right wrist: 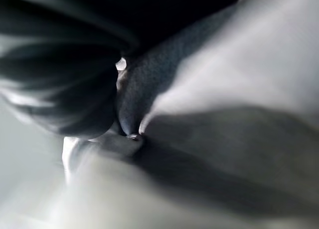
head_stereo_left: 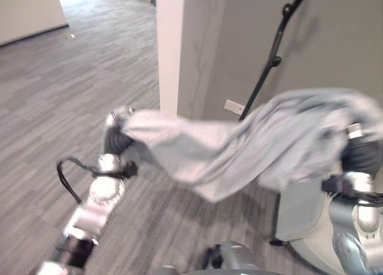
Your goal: Hang the clothes on the sofa on the clothes rack.
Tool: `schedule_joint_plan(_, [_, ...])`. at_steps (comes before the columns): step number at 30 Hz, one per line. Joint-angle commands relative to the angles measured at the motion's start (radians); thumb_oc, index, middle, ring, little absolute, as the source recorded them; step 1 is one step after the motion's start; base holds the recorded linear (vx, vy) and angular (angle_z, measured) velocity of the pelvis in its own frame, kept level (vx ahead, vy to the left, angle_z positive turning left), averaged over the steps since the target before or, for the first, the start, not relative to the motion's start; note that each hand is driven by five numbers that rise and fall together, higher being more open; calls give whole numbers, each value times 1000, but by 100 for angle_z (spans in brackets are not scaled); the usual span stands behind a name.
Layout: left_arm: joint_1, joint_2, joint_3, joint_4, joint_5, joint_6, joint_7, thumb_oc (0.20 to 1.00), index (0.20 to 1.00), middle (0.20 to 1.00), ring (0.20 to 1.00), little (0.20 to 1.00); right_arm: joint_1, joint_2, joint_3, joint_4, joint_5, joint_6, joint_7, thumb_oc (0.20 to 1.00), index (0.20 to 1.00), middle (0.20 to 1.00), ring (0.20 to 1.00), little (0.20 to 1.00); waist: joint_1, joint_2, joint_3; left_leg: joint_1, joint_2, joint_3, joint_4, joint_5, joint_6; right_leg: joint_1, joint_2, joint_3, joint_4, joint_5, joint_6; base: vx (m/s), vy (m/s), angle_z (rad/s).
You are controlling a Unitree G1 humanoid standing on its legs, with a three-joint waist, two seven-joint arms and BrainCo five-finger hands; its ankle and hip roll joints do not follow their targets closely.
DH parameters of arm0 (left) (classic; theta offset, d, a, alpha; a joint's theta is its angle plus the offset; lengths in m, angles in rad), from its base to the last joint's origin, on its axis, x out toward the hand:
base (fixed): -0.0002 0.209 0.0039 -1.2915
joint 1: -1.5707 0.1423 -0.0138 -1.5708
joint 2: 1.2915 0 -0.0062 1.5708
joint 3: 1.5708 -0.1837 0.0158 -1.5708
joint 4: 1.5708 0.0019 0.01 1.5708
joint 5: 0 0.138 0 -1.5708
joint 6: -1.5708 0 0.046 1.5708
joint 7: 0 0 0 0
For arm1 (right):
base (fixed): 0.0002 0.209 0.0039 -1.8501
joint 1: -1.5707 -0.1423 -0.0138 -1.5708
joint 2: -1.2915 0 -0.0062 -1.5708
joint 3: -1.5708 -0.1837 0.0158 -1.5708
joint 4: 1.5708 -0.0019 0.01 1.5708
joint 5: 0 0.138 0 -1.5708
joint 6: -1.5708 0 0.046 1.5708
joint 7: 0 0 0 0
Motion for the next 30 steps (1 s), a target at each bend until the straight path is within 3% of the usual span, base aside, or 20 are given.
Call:
schedule_joint_plan(1, [-99, 21, -46, -123, 114, -72, 57, 200, 200, 200, 200, 200, -79, -87, -1, -19, -233, -36, -133, 200, 200, 200, 200, 200, -10, 45, -59, 133, 24, 18, -417, 240, -51, 275, -44, -46, -332, 120, 52, 329, -89, -20])
schedule_joint_plan(3, [-124, 16, -52, -124, 127, -79, 69, 200, 200, 200, 200, 200, -109, -86, -19, -16, -353, -19, -214, 200, 200, 200, 200, 200, -10, 53, -59, 150, 34, 26, -398, 218, -56, 281, -78, -68, -355, 166, 71, 298, -138, 20])
schedule_joint_plan(5, [-150, 9, -63, -124, 159, -88, 108, 200, 200, 200, 200, 200, -150, -81, -77, -20, -521, 34, -345, 200, 200, 200, 200, 200, -23, 58, -66, 176, 54, 25, -366, 181, -67, 288, -148, -66, -370, 221, 95, 371, -255, 17])
schedule_joint_plan(8, [-155, 1, -61, -137, 159, -92, 127, 200, 200, 200, 200, 200, -158, -83, -122, -30, -556, 49, -381, 200, 200, 200, 200, 200, -28, 54, -91, 216, 62, 38, -366, 149, -79, 311, -144, -45, -389, 203, 96, 385, -278, 4])
schedule_joint_plan(9, [-169, 4, -42, -125, 152, -93, 146, 200, 200, 200, 200, 200, -174, -121, -143, 2, -582, 56, -423, 200, 200, 200, 200, 200, -38, 56, -104, 235, 122, 64, -291, 206, -127, 338, -82, -30, -395, 151, 72, 360, -369, -9])
schedule_joint_plan(10, [-175, 4, -44, -121, 152, -95, 147, 200, 200, 200, 200, 200, -176, -122, -145, 3, -583, 56, -426, 200, 200, 200, 200, 200, -38, 57, -102, 228, 128, 61, -282, 207, -135, 339, -77, -33, -399, 152, 67, 351, -421, -27])
schedule_joint_plan(14, [-198, 24, -6, -144, 169, -93, 184, 200, 200, 200, 200, 200, -184, -165, -204, -25, -605, 31, -452, 200, 200, 200, 200, 200, -44, 40, -103, 137, 229, 72, -29, 360, -175, 392, -17, -55, -430, 115, 11, 182, -300, -47])
schedule_joint_plan(15, [-159, -10, 55, -177, 155, -91, 225, 200, 200, 200, 200, 200, -157, -160, -226, -60, -605, 17, -444, 200, 200, 200, 200, 200, -26, 20, -89, 31, 201, 42, 13, 274, -124, 429, 0, -35, -434, 71, -9, 321, -246, -52])
schedule_joint_plan(16, [-122, -22, 84, -192, 167, -89, 236, 200, 200, 200, 200, 200, -148, -147, -232, -68, -607, 4, -438, 200, 200, 200, 200, 200, -5, 15, -90, -13, 110, -7, -60, 189, -94, 441, 0, -2, -446, 69, -1, 282, -125, -40])
schedule_joint_plan(17, [-119, -20, 86, -192, 185, -87, 235, 200, 200, 200, 200, 200, -153, -138, -230, -51, -596, 0, -443, 200, 200, 200, 200, 200, 10, 24, -89, -38, 41, -38, -145, 208, -87, 445, 12, 16, -451, 71, 1, 152, 81, -112])
schedule_joint_plan(19, [-158, -26, 60, -184, 223, -84, 205, 200, 200, 200, 200, 200, -150, -150, -220, 0, -598, 22, -428, 200, 200, 200, 200, 200, 14, 55, -96, -8, -5, -63, -258, 240, -74, 461, 39, 52, -443, 55, 3, 100, 119, -143])
schedule_joint_plan(22, [-180, -21, 51, -179, 234, -72, 188, 200, 200, 200, 200, 200, -138, -168, -217, 22, -668, 66, -418, 200, 200, 200, 200, 200, 14, 72, -92, 42, -13, -40, -327, 251, -52, 431, 22, 24, -354, 64, 25, 26, 107, -82])
schedule_joint_plan(23, [-203, -10, 30, -189, 239, -78, 193, 200, 200, 200, 200, 200, -151, -171, -212, 45, -667, 75, -427, 200, 200, 200, 200, 200, 8, 78, -62, 59, -9, -42, -334, 267, -37, 360, 10, 37, -210, 115, 63, -105, 137, -110])
schedule_joint_plan(25, [-237, -12, 8, -172, 227, -80, 192, 200, 200, 200, 200, 200, -178, -193, -222, 84, -673, 85, -451, 200, 200, 200, 200, 200, 9, 94, -40, 56, 2, -38, -328, 270, -7, 300, -5, 55, 7, 74, 79, -137, 123, -66])
schedule_joint_plan(26, [-255, -15, -25, -163, 204, -77, 176, 200, 200, 200, 200, 200, -192, -215, -225, 121, -679, 101, -459, 200, 200, 200, 200, 200, 13, 115, -43, 54, 22, -24, -322, 265, 8, 314, -51, 26, 116, 76, 53, -82, 80, 31])
schedule_joint_plan(27, [-284, -10, -46, -161, 201, -74, 160, 200, 200, 200, 200, 200, -191, -251, -239, 175, -689, 117, -487, 200, 200, 200, 200, 200, 24, 127, -43, 53, 26, -27, -315, 252, 17, 316, -159, 15, 249, 89, 37, -68, 18, 53])
schedule_joint_plan(28, [-297, -9, -48, -159, 206, -72, 159, 200, 200, 200, 200, 200, -196, -259, -245, 185, -689, 121, -495, 200, 200, 200, 200, 200, 30, 128, -49, 43, 29, -25, -315, 256, 17, 317, -209, 8, 246, 113, 32, -11, -73, 21])
schedule_joint_plan(29, [-312, -9, -50, -158, 211, -71, 161, 200, 200, 200, 200, 200, -204, -267, -255, 196, -688, 128, -507, 200, 200, 200, 200, 200, 38, 123, -62, 38, 26, -18, -315, 248, 13, 336, -275, -8, 205, 162, 51, 18, -296, -2])
schedule_joint_plan(30, [-334, 4, -54, -160, 214, -69, 165, 200, 200, 200, 200, 200, -227, -300, -262, 218, -676, 147, -521, 200, 200, 200, 200, 200, 58, 100, -89, 25, 36, 0, -312, 230, -10, 387, -369, -46, 60, 217, 81, 124, -517, 8])
